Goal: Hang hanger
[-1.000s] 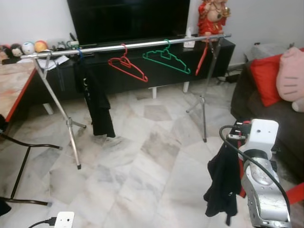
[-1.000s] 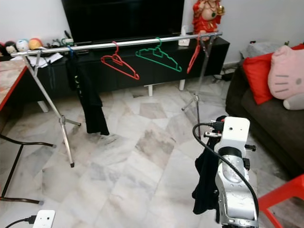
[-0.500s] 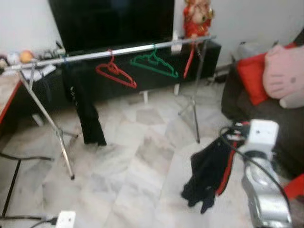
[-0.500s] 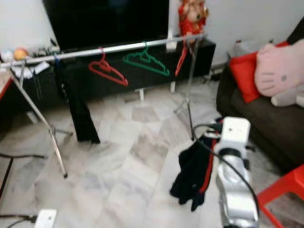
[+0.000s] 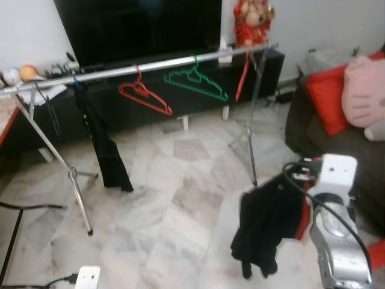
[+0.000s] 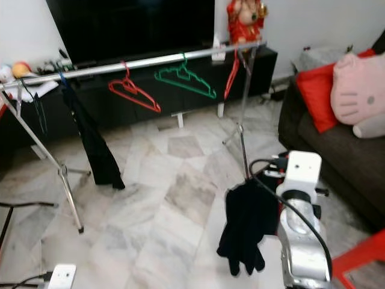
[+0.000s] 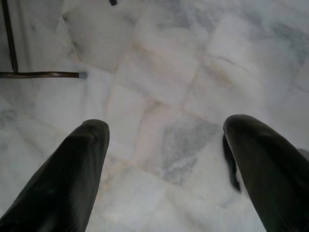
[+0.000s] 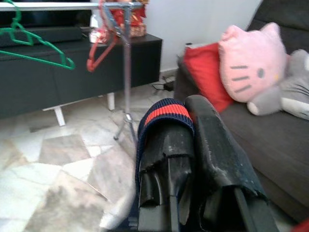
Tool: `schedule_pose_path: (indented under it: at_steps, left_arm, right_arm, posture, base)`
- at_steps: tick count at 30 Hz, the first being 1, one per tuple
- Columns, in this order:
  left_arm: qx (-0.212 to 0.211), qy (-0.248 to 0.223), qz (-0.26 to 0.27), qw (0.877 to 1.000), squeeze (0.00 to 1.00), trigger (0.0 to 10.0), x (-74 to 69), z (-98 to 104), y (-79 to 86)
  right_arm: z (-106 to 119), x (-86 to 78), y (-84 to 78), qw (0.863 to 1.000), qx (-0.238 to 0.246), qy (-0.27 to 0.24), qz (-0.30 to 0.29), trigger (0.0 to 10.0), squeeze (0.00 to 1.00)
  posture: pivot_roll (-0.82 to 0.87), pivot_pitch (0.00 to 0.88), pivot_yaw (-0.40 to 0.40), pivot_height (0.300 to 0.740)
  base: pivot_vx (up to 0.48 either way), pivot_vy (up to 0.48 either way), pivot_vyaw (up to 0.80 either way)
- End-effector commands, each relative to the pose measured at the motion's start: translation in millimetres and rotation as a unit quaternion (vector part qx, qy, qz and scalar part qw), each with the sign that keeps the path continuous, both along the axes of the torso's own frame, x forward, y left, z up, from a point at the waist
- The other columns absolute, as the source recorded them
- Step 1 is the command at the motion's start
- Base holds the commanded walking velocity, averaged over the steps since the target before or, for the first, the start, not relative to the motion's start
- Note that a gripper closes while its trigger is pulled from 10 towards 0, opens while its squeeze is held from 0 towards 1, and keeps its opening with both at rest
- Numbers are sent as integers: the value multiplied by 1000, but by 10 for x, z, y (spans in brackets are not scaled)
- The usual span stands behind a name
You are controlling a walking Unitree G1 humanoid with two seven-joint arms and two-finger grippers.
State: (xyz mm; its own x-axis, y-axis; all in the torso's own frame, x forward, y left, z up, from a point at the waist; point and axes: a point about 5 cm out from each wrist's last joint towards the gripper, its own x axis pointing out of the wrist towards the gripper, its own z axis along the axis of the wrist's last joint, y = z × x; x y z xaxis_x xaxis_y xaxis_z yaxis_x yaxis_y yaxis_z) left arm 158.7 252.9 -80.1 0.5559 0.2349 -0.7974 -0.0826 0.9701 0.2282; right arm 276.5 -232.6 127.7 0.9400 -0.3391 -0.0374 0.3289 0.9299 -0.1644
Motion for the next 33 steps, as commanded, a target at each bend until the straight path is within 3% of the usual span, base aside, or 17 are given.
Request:
schedule_pose_path:
  at_steps: [1, 29, 33]
  left_arm:
    - [8, 4, 6, 1000, 0, 10000, -39, 10, 84]
    - [9, 7, 5, 1000, 0, 10000, -63, 2, 89]
    - [9, 7, 5, 1000, 0, 10000, -61, 4, 90]
  right_arm:
    - [75, 44, 99, 1000, 5, -19, 16, 10000, 0]
    - [58, 47, 96, 1000, -11, -17, 22, 10000, 0]
    - [48, 49, 121, 999, -15, -12, 30, 10000, 0]
  posture:
    - [-183, 13, 23, 740]
    - [-185, 0, 22, 740]
    - [-186, 0, 21, 740]
  base:
    - [307, 0, 0]
    - [307, 0, 0]
    - [306, 0, 506]
